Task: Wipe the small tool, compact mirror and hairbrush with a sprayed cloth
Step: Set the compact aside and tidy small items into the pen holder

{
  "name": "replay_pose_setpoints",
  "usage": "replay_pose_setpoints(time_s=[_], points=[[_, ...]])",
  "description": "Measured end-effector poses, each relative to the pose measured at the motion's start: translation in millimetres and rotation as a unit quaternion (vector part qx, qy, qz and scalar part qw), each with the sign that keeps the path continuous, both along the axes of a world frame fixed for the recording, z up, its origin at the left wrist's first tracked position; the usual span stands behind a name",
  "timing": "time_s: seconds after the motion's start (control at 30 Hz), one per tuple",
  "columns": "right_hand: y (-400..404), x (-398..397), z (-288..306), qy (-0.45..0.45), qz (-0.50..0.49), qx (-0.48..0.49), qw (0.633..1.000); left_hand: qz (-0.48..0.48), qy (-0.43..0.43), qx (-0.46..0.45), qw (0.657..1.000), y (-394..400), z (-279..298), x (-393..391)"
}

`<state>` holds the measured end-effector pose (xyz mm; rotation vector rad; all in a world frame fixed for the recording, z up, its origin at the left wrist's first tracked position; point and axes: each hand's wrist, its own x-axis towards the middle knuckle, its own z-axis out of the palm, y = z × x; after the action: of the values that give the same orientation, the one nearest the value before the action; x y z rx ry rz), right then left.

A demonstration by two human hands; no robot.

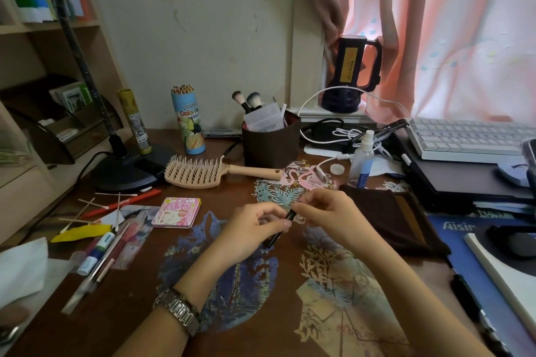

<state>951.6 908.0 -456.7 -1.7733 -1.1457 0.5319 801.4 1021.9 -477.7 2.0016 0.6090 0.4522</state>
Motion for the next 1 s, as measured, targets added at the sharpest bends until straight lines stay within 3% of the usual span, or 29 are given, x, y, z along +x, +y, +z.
replay_pose_setpoints(time_s=[0.27,0.37,0.47,0.57,0.9,1.0], points=[[-1,6,3,0.001,-0.015,0.015,1.000,0.034,-0.008,0.055,0.998,9,7,-10],[-1,12,7,0.005,-0.021,0.014,1.000,0.094,0.026,0.138,0.986,19,5,-16],[4,13,12,0.003,-0.012,0.013,1.000,0.125,0.088,0.262,0.953,24,1,-17],[10,16,18,-0.018,-0.016,0.022,0.999,0.140,0.114,0.325,0.928,26,-2,-16],[35,32,39,-0.086,-0.008,0.035,0.996,0.114,0.125,0.335,0.927,43,-19,-8],[46,38,43,-0.148,-0.012,0.042,0.988,0.111,0.119,0.342,0.926,47,-22,-7]])
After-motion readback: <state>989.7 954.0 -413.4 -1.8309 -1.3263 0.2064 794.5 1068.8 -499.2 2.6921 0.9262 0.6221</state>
